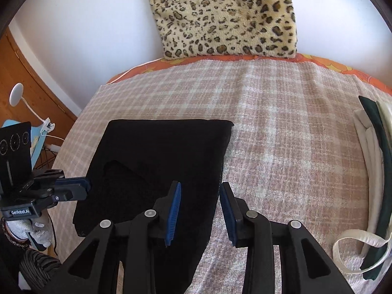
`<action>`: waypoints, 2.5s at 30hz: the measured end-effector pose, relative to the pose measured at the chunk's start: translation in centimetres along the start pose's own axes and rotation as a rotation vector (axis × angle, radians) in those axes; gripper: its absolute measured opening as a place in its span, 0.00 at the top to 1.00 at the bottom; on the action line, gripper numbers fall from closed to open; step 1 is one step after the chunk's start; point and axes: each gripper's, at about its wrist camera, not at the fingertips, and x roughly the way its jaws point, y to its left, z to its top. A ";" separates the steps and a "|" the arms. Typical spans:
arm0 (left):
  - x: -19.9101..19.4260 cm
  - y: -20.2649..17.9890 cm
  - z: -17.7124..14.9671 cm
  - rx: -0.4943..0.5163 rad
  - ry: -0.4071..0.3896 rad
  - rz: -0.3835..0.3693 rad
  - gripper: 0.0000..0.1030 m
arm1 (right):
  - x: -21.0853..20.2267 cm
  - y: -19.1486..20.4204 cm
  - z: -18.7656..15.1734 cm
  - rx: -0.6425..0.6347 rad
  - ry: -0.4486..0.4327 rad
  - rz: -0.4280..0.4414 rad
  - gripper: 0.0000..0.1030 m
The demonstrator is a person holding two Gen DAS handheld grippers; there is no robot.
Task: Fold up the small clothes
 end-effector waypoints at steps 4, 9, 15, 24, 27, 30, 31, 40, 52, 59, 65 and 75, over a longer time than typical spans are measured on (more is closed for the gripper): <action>1.6 -1.3 -1.4 0.060 0.074 0.008 0.92 | 0.3 -1.3 -1.3 0.052 0.036 0.063 0.69; 3.7 -0.9 -2.7 0.060 0.173 0.051 0.92 | 0.6 -0.1 -1.8 -0.003 0.041 0.081 1.00; 3.4 -0.9 -4.2 0.065 0.194 0.045 0.92 | 0.1 -0.8 -1.2 -0.040 0.027 -0.024 0.99; -0.7 -2.4 -2.7 0.134 0.014 0.224 0.87 | -2.6 2.5 -1.4 -0.140 -0.044 -0.009 0.72; -1.2 -2.1 -2.0 0.117 -0.041 0.299 0.87 | -2.3 3.9 -1.9 -0.168 -0.050 0.023 0.72; -1.0 -1.9 -1.7 0.121 -0.052 0.345 0.87 | -1.6 5.8 -2.5 -0.231 -0.041 0.017 0.72; -0.8 -1.9 -1.6 0.125 -0.050 0.352 0.87 | -1.4 6.2 -2.7 -0.244 -0.031 0.021 0.72; 0.7 -1.0 -1.6 0.147 -0.016 0.393 0.87 | 0.4 7.4 -3.8 -0.272 0.023 0.046 0.73; 1.4 1.2 -2.7 0.132 0.041 0.379 0.87 | -2.1 7.2 -4.9 -0.235 0.011 0.132 0.73; -1.0 1.7 -0.2 0.025 -0.057 0.291 0.87 | -5.2 4.8 -5.1 -0.142 -0.072 0.106 0.71; -2.7 4.9 1.7 -0.142 -0.141 0.246 0.62 | -5.0 1.7 -5.6 -0.005 -0.062 0.055 0.58; -3.0 12.7 1.3 -0.439 -0.170 0.245 0.62 | -2.1 -2.2 -7.4 0.175 0.061 0.177 0.60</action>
